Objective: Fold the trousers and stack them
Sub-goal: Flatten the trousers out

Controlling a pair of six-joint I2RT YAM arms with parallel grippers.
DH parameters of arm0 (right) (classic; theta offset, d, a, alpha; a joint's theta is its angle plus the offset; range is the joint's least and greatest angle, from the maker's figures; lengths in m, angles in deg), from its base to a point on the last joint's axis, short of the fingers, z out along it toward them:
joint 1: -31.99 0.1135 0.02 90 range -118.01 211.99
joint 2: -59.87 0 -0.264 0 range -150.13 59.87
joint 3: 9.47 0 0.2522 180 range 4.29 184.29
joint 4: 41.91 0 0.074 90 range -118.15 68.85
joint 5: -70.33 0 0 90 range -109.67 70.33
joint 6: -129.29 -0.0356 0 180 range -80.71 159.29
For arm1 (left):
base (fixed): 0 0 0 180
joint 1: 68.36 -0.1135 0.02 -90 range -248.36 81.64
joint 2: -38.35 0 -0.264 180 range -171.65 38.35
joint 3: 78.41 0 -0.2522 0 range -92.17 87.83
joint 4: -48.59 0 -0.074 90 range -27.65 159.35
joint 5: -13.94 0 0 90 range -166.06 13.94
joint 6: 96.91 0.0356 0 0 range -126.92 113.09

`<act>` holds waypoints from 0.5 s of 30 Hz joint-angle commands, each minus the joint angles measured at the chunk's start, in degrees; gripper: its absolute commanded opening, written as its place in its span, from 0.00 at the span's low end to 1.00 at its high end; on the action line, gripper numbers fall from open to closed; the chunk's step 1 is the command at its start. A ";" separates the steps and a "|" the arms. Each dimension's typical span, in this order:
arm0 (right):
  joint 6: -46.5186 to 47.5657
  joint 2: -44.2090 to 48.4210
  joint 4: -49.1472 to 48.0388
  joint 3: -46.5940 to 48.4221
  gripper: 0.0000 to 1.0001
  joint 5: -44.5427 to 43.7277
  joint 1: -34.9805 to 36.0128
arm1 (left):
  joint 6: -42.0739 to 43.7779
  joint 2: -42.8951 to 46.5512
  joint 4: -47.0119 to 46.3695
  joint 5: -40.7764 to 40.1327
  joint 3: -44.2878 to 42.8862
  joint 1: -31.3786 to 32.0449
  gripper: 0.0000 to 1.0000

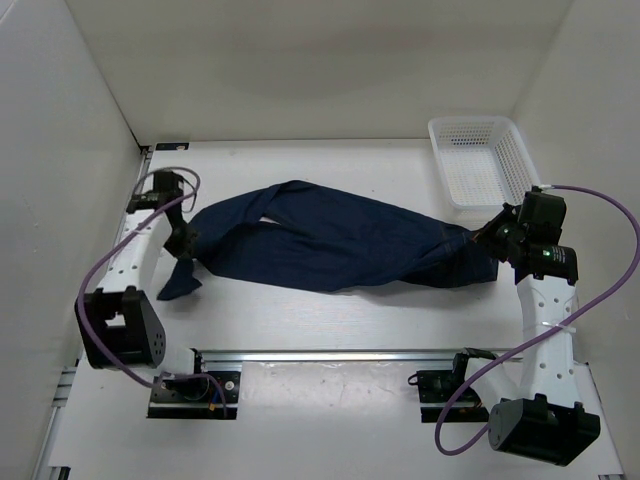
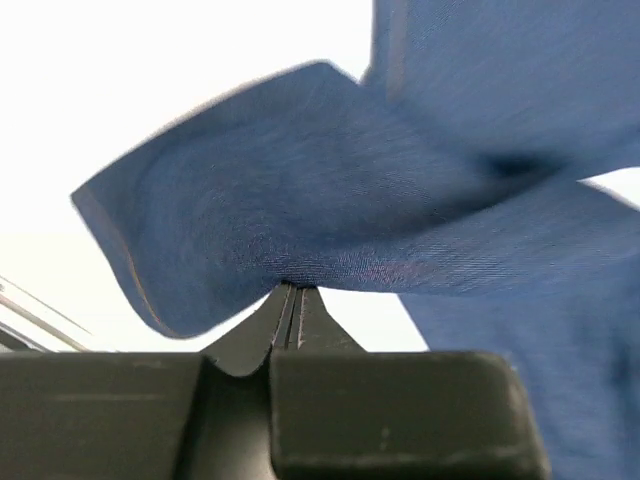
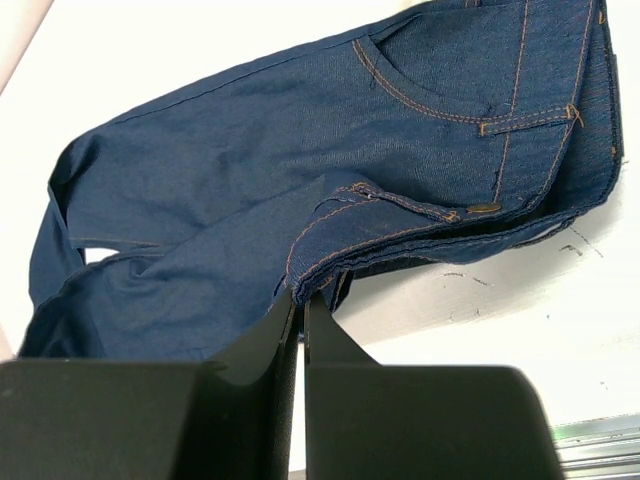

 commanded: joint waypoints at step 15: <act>1.49 0.82 -2.07 1.16 0.00 -0.19 0.22 | 8.21 -22.68 13.73 -6.28 -39.81 -5.14 0.73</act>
